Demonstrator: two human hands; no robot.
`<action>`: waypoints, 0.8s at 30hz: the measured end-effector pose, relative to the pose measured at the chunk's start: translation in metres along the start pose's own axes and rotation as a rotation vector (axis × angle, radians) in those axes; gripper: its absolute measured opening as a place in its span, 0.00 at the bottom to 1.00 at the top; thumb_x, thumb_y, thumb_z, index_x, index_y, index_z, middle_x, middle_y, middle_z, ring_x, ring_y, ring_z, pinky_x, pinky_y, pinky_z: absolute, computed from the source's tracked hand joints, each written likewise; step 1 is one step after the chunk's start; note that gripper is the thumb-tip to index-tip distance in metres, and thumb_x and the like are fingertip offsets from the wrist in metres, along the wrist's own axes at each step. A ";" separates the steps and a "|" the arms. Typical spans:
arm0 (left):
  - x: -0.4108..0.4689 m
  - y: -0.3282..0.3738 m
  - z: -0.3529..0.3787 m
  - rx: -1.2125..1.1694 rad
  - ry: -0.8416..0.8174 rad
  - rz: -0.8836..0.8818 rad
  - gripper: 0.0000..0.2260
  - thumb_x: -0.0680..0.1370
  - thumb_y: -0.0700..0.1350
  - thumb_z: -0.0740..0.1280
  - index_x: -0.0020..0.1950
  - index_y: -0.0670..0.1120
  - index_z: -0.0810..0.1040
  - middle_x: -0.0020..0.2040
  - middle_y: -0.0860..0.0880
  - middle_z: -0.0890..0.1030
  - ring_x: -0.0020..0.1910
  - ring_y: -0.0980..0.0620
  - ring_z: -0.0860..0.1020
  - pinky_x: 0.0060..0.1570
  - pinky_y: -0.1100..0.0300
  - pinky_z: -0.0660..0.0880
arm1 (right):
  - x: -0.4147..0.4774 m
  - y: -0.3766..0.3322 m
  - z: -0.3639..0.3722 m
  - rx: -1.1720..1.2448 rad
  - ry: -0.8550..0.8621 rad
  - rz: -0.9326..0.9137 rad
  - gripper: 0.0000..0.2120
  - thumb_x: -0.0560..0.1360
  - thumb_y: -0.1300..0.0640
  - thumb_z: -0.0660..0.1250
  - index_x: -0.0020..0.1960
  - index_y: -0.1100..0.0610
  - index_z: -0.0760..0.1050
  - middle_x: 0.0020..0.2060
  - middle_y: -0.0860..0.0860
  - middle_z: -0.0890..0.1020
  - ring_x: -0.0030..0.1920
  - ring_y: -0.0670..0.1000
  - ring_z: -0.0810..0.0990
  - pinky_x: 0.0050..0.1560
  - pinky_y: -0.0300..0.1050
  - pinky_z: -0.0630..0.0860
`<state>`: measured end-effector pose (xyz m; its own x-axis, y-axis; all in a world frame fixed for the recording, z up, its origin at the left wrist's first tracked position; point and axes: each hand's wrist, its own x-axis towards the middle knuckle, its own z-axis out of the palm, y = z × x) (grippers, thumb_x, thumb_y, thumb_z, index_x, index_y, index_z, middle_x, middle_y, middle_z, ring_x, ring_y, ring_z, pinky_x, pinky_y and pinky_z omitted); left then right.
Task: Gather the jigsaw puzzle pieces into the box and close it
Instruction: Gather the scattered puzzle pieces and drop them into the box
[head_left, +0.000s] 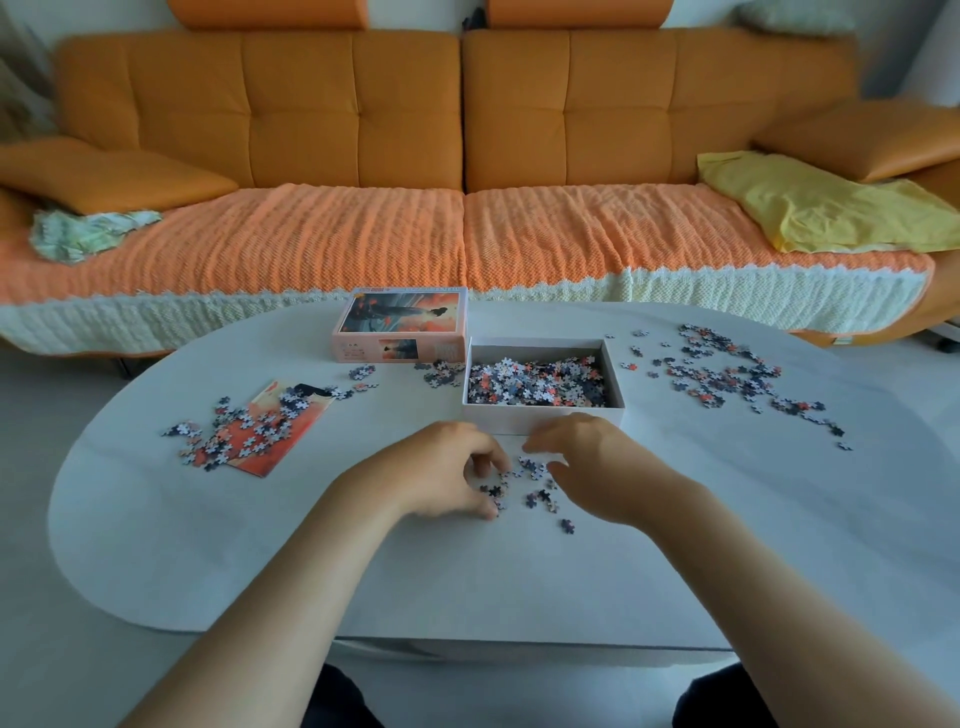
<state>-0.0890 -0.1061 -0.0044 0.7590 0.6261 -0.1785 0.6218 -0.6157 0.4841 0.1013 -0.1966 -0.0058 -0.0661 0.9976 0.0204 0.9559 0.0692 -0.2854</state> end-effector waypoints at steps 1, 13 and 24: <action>0.001 0.002 0.001 -0.008 0.021 0.008 0.18 0.68 0.50 0.78 0.56 0.58 0.79 0.47 0.58 0.76 0.42 0.62 0.74 0.44 0.66 0.72 | 0.000 0.000 0.001 0.009 0.009 -0.011 0.17 0.76 0.64 0.61 0.62 0.55 0.79 0.61 0.48 0.78 0.63 0.50 0.74 0.65 0.41 0.68; 0.014 0.015 0.020 -0.020 0.081 0.111 0.18 0.74 0.50 0.73 0.64 0.53 0.78 0.49 0.58 0.71 0.45 0.59 0.73 0.48 0.62 0.70 | -0.020 0.013 -0.021 0.169 -0.132 0.113 0.25 0.66 0.45 0.77 0.61 0.41 0.75 0.51 0.40 0.75 0.46 0.40 0.75 0.47 0.36 0.72; 0.003 0.003 -0.002 -0.013 0.040 0.002 0.16 0.70 0.48 0.76 0.57 0.55 0.79 0.48 0.57 0.77 0.42 0.60 0.75 0.45 0.65 0.73 | -0.007 0.007 -0.003 0.218 0.002 0.168 0.12 0.77 0.49 0.67 0.60 0.48 0.78 0.48 0.44 0.79 0.43 0.44 0.76 0.45 0.35 0.71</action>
<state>-0.0848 -0.1051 -0.0018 0.7519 0.6436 -0.1427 0.6172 -0.6113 0.4954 0.1099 -0.2034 -0.0050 0.0888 0.9951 -0.0432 0.8693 -0.0986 -0.4844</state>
